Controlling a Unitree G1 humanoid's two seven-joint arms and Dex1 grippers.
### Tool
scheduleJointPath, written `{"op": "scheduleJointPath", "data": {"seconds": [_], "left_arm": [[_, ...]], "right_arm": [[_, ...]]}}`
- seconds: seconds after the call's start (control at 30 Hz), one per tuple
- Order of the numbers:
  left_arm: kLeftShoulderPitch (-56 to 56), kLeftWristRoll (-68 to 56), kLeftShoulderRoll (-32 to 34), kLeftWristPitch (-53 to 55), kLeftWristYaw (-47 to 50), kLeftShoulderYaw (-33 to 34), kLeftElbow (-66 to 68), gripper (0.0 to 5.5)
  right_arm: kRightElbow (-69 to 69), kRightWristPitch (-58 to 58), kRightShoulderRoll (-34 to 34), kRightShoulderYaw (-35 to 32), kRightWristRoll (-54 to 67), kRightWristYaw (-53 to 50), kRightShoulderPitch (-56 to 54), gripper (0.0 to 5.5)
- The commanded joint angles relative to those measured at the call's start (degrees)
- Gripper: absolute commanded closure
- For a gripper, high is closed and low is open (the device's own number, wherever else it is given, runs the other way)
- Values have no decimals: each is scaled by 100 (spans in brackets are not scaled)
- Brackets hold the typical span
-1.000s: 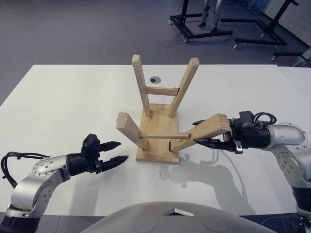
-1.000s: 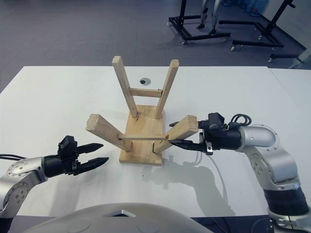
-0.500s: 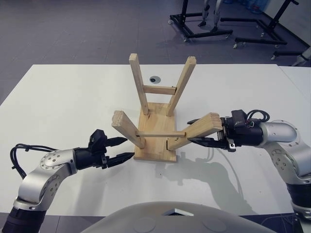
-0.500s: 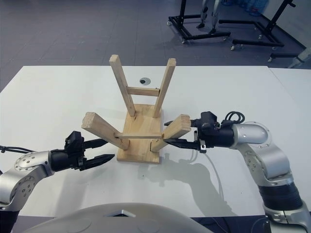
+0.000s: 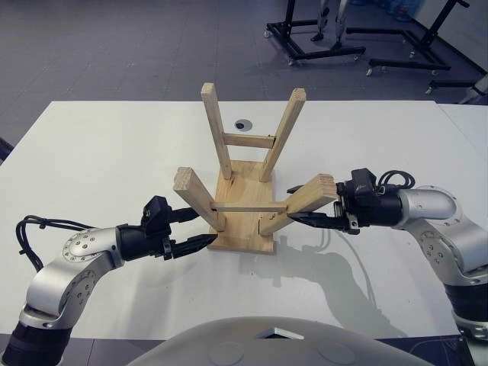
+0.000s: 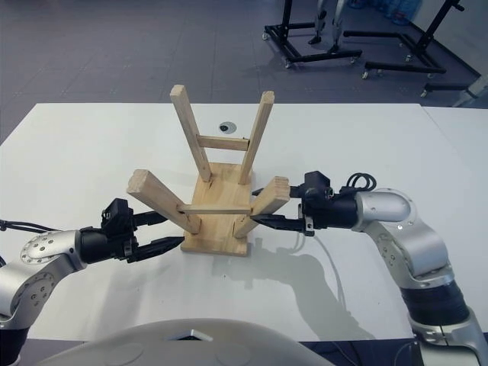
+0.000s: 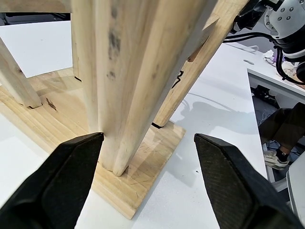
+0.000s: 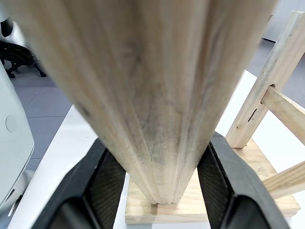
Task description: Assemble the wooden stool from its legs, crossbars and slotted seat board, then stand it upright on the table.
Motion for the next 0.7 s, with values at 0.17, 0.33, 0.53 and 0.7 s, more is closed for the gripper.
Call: {"op": "scheduleJointPath", "data": {"seconds": [0.17, 0.33, 0.53, 0.7], "left_arm": [[-30, -201, 72, 132, -126, -93, -343, 202], [-23, -946, -217, 318, 6, 198, -595, 202], [121, -1625, -322, 525, 133, 504, -890, 202], [515, -1704, -309, 429, 83, 730, -1052, 202]], "right_arm": [[-20, 301, 81, 283, -126, -115, -38, 346], [-67, 241, 141, 328, -184, -183, -27, 346], [-63, 252, 172, 324, -141, -223, -55, 346], [-129, 231, 222, 305, -129, -291, -116, 346]]}}
